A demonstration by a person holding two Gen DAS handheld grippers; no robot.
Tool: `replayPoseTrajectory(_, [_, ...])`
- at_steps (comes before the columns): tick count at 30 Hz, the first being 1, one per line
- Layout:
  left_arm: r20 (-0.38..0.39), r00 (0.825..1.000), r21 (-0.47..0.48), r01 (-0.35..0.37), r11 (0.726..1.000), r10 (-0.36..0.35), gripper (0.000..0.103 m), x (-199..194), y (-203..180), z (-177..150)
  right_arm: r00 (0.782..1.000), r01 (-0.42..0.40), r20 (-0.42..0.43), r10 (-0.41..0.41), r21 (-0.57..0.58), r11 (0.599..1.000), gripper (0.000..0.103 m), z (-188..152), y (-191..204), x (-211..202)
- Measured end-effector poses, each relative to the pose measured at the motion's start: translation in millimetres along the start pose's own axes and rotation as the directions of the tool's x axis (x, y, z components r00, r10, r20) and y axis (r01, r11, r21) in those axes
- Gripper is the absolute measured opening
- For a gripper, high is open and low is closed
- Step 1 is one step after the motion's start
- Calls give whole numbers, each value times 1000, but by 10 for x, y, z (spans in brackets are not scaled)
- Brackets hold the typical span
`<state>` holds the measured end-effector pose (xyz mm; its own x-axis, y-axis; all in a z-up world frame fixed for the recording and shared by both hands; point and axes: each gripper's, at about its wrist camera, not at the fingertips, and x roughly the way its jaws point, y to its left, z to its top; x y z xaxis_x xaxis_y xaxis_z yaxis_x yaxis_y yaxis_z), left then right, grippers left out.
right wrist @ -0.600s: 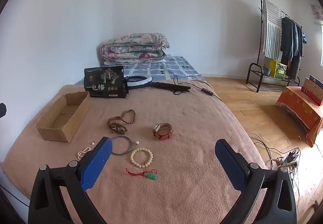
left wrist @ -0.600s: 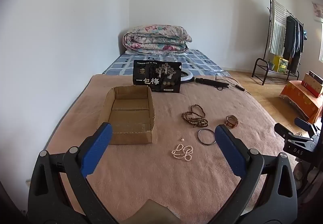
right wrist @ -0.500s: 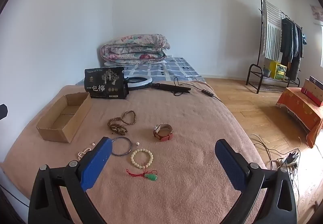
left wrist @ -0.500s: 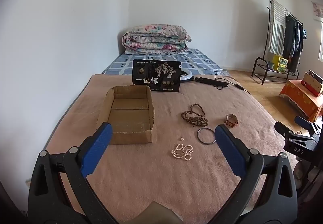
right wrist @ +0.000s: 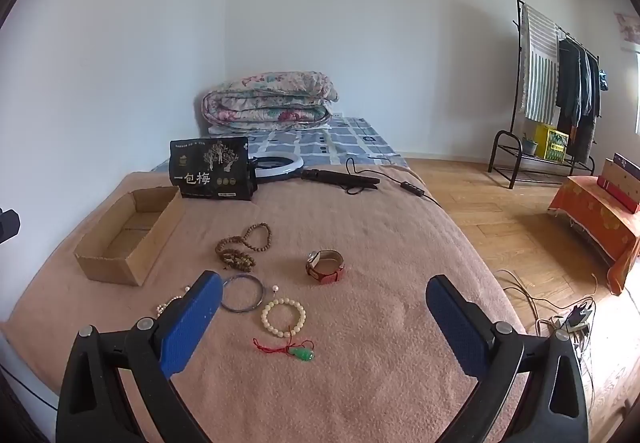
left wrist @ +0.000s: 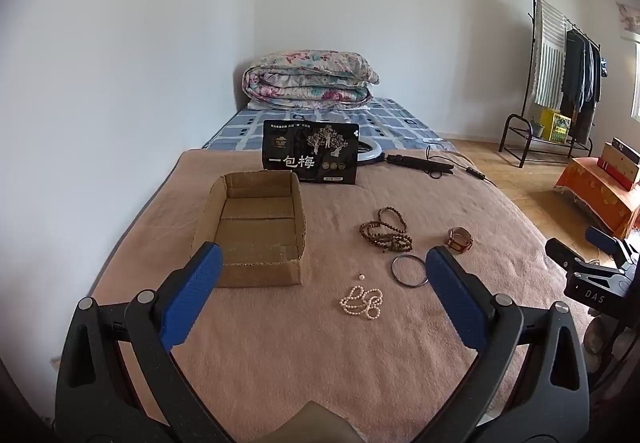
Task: Organize jewelry
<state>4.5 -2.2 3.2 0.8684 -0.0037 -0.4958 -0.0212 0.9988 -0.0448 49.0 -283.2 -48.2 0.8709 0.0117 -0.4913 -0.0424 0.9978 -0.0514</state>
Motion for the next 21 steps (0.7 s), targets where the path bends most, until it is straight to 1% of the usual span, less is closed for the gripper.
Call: replayPoseTrajectory(21, [5,1000,3,0,1000,0,103,-10,2,-7,1000,-3,4,3,-1,1000,103,-24,9,18])
